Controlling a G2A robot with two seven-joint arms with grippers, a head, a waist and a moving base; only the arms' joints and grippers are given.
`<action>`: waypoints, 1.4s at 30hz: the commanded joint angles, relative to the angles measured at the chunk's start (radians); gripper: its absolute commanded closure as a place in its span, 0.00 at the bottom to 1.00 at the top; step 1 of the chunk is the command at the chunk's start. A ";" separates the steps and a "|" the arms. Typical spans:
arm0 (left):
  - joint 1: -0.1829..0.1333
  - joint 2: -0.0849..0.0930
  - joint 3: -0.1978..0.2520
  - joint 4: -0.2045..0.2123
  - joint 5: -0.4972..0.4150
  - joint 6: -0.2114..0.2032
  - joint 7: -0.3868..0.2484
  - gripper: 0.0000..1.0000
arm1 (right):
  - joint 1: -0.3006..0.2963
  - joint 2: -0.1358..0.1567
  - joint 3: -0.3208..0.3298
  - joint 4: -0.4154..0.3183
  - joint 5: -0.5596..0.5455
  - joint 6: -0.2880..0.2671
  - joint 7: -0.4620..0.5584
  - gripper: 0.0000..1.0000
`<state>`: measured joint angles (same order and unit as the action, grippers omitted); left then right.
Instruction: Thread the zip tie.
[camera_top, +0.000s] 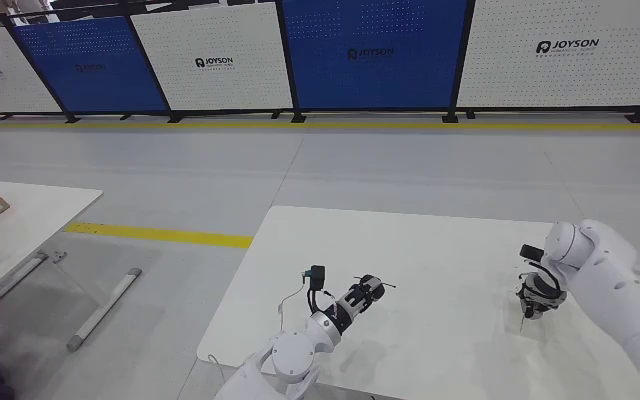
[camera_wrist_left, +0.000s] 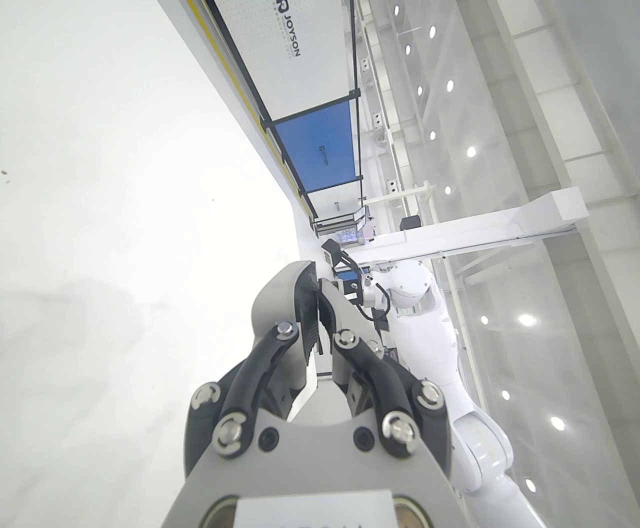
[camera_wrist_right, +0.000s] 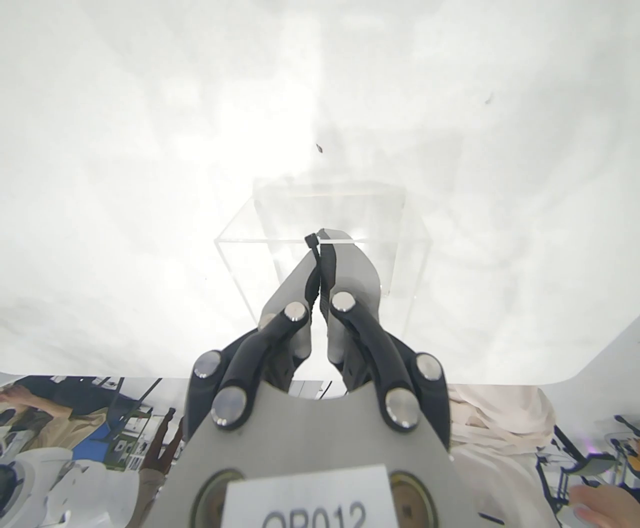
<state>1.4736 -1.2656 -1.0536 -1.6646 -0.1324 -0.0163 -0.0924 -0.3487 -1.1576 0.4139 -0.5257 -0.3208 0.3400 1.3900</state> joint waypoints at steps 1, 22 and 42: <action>0.000 0.000 0.000 0.000 0.000 0.000 0.000 1.00 | 0.002 -0.002 -0.001 0.004 0.000 0.000 0.000 1.00; 0.000 0.000 0.000 0.000 0.000 0.000 0.000 1.00 | -0.001 0.002 0.000 -0.008 -0.015 0.000 0.000 0.70; 0.000 0.000 0.000 0.000 0.000 0.000 0.000 1.00 | -0.005 0.005 -0.003 -0.014 -0.011 0.000 0.000 0.74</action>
<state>1.4736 -1.2656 -1.0536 -1.6646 -0.1324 -0.0163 -0.0924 -0.3540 -1.1518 0.4118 -0.5411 -0.3317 0.3400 1.3900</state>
